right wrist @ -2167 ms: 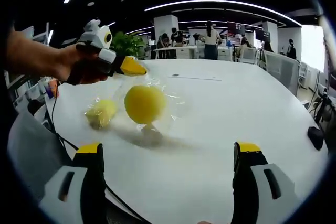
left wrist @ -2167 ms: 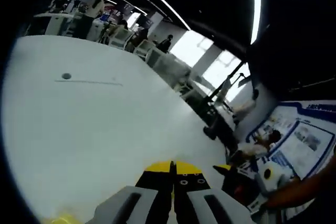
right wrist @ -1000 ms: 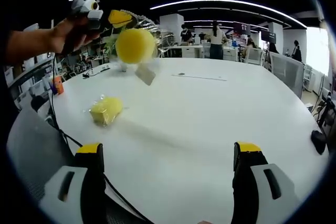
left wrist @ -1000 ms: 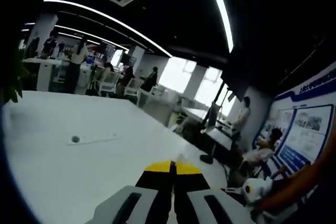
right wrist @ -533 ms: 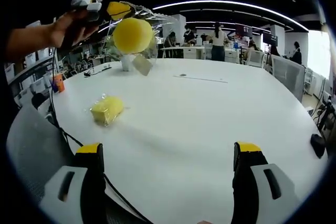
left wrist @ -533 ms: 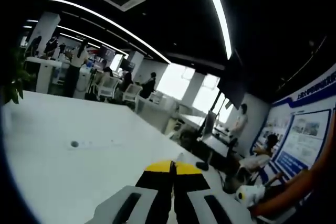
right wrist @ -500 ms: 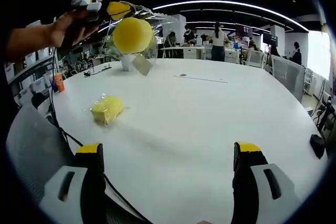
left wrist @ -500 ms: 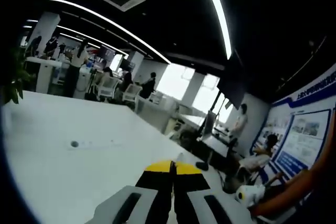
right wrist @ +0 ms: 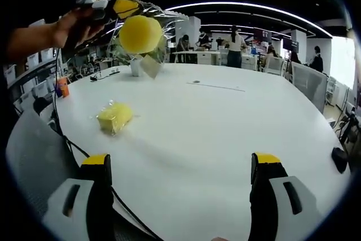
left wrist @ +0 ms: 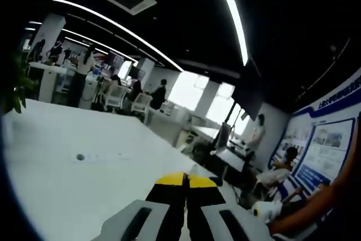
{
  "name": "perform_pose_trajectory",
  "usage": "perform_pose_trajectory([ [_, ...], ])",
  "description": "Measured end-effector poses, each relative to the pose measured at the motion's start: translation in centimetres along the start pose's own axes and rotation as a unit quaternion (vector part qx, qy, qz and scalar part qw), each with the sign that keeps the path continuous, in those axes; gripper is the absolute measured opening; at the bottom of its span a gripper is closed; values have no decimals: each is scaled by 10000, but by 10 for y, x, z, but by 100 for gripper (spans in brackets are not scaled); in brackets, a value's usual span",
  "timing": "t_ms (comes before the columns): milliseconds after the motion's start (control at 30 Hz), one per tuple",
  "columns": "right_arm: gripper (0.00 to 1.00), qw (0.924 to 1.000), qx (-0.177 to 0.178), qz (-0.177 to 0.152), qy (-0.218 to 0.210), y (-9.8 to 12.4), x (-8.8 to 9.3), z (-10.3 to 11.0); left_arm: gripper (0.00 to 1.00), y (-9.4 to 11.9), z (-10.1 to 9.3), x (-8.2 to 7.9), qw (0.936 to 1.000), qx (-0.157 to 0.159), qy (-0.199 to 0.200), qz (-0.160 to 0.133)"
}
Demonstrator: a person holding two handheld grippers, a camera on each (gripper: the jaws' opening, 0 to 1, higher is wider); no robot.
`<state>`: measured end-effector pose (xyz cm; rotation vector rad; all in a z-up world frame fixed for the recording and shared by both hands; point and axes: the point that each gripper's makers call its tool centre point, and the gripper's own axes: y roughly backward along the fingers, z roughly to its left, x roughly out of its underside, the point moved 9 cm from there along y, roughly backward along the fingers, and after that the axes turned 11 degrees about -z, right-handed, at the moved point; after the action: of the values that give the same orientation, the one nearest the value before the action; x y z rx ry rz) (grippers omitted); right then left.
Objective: Compare the silicone blocks by pressing each to a similar depth, holding the contact briefly, and releasing to observe deformation and rebound differences across the visible hardness samples.
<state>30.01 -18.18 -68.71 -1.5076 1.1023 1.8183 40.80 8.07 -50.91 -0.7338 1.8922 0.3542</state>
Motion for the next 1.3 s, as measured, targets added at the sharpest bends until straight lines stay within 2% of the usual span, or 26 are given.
perform_pose_trajectory([
  [100, 96, 10000, -30, -68, 59, 1, -5, 0, 0, 0, -1, 0, 10000, 29, 30, -16],
  [167, 96, 9993, -220, -248, 171, -1, -10, 2, 0, 0, -3, -1, 10000, 57, 32, -13],
  [267, 96, 9986, -311, -115, 421, -1, -11, 2, 0, 0, -3, -2, 10000, 75, 15, 5],
  [333, 96, 9986, -330, -138, 388, -1, -14, 0, 0, 0, -3, -3, 10000, 75, 23, 0],
  [567, 96, 9966, -651, -478, 155, -2, -51, -16, 0, 1, -7, 0, 9997, 222, 76, 32],
  [633, 96, 9943, -842, -648, 90, -4, -66, -19, 0, 1, -9, 1, 9996, 265, 107, 40],
  [700, 96, 9939, -885, -650, 113, -5, -74, -23, 0, 0, -12, 2, 9994, 326, 99, 60],
  [800, 96, 9907, -1010, -906, 107, -7, -94, -26, 0, 0, -16, 3, 9992, 366, 107, 86],
  [867, 96, 9893, -1076, -981, 22, -11, -101, -30, 0, 0, -17, 2, 9991, 394, 106, 94],
  [1033, 96, 9858, -1326, -1026, -28, -18, -109, -32, 0, 0, -19, 2, 9989, 436, 144, 89],
  [1167, 96, 9798, -1659, -1118, -52, -20, -112, -23, 0, 2, -22, 2, 9987, 484, 138, 76],
  [1300, 96, 9776, -1816, -1059, -121, -25, -113, -15, 0, 4, -24, 1, 9985, 519, 154, 69],
])
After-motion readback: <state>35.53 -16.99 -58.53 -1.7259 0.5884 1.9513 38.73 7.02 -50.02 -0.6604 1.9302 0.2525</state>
